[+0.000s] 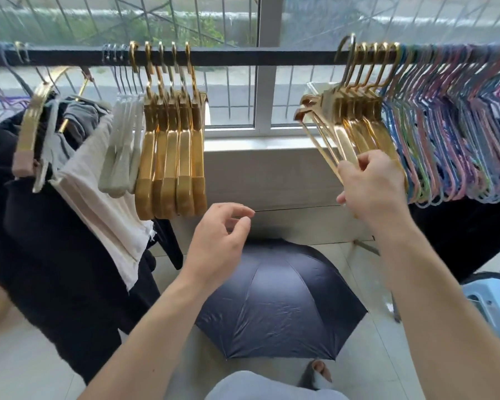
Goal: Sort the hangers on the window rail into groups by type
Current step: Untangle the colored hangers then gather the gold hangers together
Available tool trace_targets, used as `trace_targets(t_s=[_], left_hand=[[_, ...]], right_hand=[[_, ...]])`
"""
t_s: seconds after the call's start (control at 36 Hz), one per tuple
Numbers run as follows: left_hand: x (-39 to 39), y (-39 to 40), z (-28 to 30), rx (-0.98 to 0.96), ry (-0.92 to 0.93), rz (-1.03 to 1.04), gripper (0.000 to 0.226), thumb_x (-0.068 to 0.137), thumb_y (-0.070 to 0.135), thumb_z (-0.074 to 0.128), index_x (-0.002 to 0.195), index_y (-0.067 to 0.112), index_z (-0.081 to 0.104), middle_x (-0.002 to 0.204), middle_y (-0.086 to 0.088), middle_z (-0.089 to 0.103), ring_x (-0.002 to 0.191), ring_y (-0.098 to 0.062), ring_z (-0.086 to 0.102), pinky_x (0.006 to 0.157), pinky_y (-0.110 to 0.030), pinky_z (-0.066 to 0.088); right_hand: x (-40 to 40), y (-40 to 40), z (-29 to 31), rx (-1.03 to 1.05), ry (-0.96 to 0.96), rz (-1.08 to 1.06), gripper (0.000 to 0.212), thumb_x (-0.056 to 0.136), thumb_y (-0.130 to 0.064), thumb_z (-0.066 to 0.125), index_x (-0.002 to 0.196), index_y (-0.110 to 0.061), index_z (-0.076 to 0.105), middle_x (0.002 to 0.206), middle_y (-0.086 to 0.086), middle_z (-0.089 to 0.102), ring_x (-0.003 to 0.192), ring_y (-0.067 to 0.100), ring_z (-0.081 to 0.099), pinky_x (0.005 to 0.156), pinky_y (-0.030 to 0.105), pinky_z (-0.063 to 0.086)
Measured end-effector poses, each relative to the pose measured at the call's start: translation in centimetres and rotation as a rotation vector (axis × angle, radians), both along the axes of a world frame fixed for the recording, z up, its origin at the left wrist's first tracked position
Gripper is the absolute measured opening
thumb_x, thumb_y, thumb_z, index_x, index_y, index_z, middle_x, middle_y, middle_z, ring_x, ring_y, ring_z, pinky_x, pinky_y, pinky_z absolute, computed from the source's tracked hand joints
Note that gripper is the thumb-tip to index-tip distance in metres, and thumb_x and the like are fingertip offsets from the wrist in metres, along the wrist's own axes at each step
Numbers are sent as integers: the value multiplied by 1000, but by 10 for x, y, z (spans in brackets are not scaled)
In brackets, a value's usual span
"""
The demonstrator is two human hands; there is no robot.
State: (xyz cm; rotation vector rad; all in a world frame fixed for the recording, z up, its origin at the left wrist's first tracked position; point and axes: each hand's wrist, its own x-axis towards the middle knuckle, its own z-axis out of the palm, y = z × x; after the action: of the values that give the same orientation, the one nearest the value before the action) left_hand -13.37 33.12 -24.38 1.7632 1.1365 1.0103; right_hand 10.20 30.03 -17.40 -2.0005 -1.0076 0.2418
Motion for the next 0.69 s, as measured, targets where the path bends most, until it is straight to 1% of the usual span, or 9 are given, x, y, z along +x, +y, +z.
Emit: trace_targets(t_s=[0.08,0.19,0.28,0.36,0.44,0.56,0.61,0.67,0.69], left_hand=[[0,0,-3,-19,1,13,17,102,15,61,104,27,73,113,14,66,99,7,61,81,-2,41],[4,-3,-6,-30,3,-2,18,102,15,61,101,28,73,113,16,65,99,5,62,82,-3,43],[4,-2,-5,-25,-2,-1,18,101,13,61,100,27,73,113,16,64,98,5,63,83,-4,43],[1,-1,-6,-24,5,8,19,101,12,61,99,27,73,113,17,64,99,7,62,81,-2,42],[-3,-1,-6,-30,-3,21,19,101,12,61,99,27,73,113,17,64,100,7,61,80,-1,40],[-5,0,-10,-50,-14,26,20,101,12,61,98,28,73,112,16,64,100,6,62,82,-3,42],[-5,0,-12,-62,-13,28,20,101,13,61,97,30,73,113,15,65,100,4,63,83,-5,44],[-5,0,-14,-69,-3,27,20,101,13,61,97,29,73,113,15,64,100,4,63,84,-5,45],[-4,0,-14,-71,-1,25,20,101,13,61,97,29,73,112,15,64,99,3,63,84,-6,44]], right_hand=[[5,8,10,15,-37,-27,14,97,-34,53,95,-20,53,88,5,65,78,31,71,75,52,61],[7,22,24,-17,-93,-45,17,96,-33,52,90,-17,54,86,8,64,77,33,70,73,53,61],[9,30,34,-63,-160,-40,23,98,-33,49,97,-11,56,86,10,64,77,33,69,78,50,60],[11,37,36,-83,-160,-36,25,100,-32,49,101,-8,57,82,8,62,71,29,70,75,48,61],[14,39,31,-136,-154,-39,26,99,-31,47,102,-7,58,77,9,67,67,27,70,74,47,61],[14,39,19,-168,-142,-50,25,98,-31,44,108,-10,53,82,12,68,68,29,69,73,49,61],[12,42,15,-178,-128,-42,26,99,-30,42,115,-11,50,84,11,65,67,27,70,67,48,62],[11,42,12,-190,-135,-25,23,101,-28,41,119,-14,45,86,9,60,64,25,71,56,40,60],[12,42,11,-188,-151,-14,21,102,-27,41,120,-17,43,87,8,58,65,26,71,54,39,60]])
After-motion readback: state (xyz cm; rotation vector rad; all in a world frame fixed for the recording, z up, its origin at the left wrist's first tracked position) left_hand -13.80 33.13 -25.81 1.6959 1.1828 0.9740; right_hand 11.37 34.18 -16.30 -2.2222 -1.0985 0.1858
